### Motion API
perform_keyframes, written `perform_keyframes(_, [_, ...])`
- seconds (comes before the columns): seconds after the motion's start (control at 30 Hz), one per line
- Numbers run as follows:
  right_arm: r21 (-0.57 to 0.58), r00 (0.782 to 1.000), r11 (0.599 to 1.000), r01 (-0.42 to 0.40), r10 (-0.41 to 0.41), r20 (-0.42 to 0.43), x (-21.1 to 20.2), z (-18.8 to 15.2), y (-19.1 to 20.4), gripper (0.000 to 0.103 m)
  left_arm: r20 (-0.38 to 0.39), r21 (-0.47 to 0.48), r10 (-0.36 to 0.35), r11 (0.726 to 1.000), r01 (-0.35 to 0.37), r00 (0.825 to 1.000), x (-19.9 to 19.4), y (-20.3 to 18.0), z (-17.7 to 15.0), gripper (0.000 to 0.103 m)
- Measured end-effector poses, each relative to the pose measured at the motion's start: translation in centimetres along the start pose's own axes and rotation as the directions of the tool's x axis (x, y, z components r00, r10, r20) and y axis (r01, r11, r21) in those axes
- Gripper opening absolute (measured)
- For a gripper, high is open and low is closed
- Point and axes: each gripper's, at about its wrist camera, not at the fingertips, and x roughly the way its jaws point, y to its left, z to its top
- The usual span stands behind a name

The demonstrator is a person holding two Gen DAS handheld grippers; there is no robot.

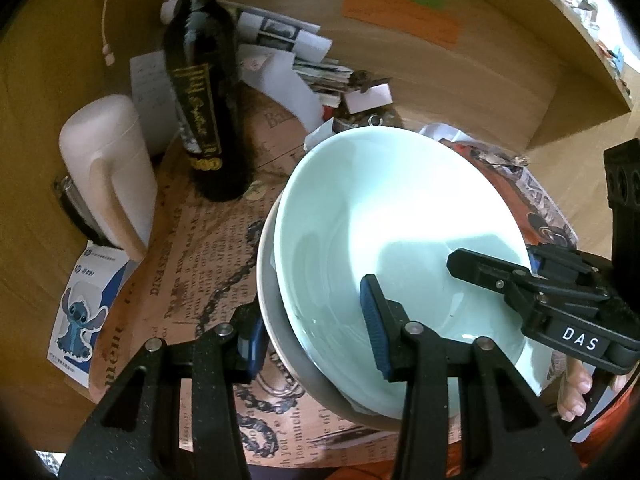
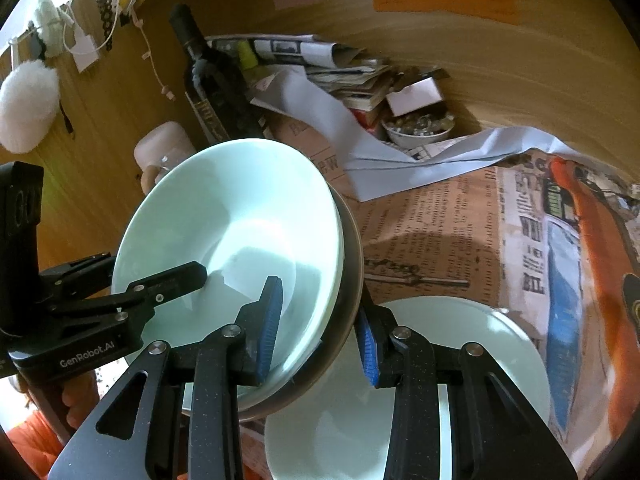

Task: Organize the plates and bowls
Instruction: 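Lift the nested bowls with both grippers and carry them over the mint green plate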

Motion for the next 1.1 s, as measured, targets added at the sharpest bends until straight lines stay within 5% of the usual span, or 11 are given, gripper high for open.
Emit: perform_keyframes(1.1, [0.09,0.995,0.992,0.089,-0.093,0.047,-7.1,-4.7,-5.4,0.032,-0.02,0.133,-0.093,0.987,0.095,0.995,0.1,-8.6,-1.8,0.042])
